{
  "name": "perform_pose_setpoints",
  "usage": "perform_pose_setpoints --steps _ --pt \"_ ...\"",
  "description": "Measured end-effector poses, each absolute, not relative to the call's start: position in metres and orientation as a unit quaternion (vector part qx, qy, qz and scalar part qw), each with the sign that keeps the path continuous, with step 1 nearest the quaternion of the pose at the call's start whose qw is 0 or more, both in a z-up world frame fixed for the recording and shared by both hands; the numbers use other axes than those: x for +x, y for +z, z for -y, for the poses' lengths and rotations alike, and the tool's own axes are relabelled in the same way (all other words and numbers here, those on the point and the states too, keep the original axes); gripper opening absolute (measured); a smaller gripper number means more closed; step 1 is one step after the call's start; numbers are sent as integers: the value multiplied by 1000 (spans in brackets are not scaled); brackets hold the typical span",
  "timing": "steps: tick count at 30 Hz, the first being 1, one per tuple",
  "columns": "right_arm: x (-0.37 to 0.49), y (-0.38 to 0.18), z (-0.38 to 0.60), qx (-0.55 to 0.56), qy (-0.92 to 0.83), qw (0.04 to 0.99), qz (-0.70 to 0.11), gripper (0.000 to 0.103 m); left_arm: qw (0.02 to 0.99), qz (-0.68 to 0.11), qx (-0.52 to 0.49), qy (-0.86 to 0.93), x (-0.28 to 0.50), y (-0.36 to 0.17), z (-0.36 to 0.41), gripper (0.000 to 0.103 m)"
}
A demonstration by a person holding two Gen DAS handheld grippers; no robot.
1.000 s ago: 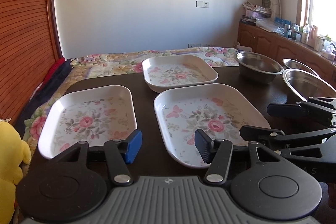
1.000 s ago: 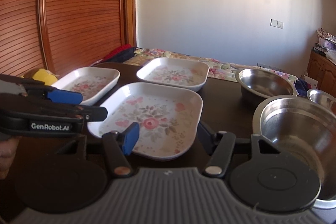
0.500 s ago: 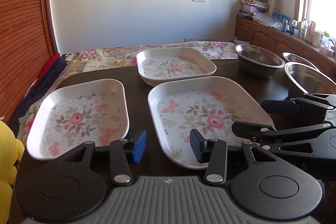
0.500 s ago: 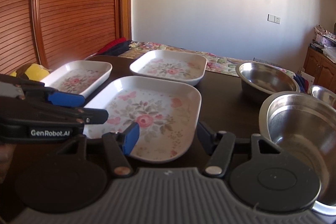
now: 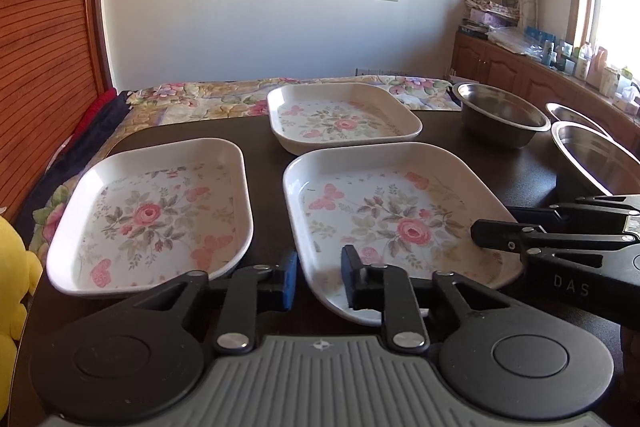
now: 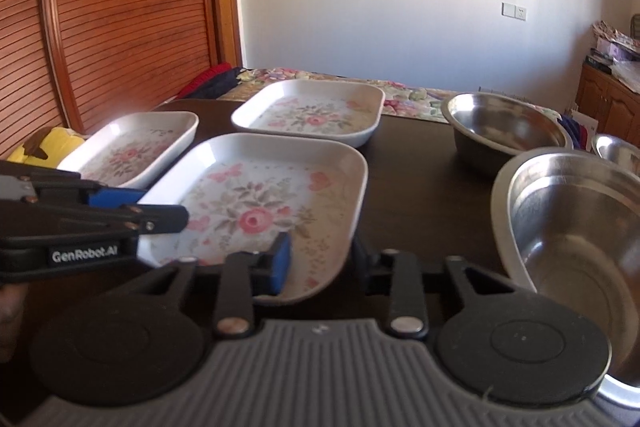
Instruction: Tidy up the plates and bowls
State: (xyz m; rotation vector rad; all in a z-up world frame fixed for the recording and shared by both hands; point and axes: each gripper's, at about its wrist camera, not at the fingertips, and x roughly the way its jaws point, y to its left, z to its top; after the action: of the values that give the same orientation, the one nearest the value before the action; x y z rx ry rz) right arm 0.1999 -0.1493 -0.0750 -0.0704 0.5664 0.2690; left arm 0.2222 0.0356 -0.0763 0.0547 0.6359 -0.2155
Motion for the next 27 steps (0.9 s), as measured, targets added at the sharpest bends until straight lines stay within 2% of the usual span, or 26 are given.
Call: perform_pose_setpoints --steps 2,27 --pt "199 -75 152 -33 131 951 -278 24 944 -310 31 -107 217 -75 -35 24" --pt "113 -67 167 -28 156 953 -258 24 945 -303 25 -121 116 -73 -32 24"
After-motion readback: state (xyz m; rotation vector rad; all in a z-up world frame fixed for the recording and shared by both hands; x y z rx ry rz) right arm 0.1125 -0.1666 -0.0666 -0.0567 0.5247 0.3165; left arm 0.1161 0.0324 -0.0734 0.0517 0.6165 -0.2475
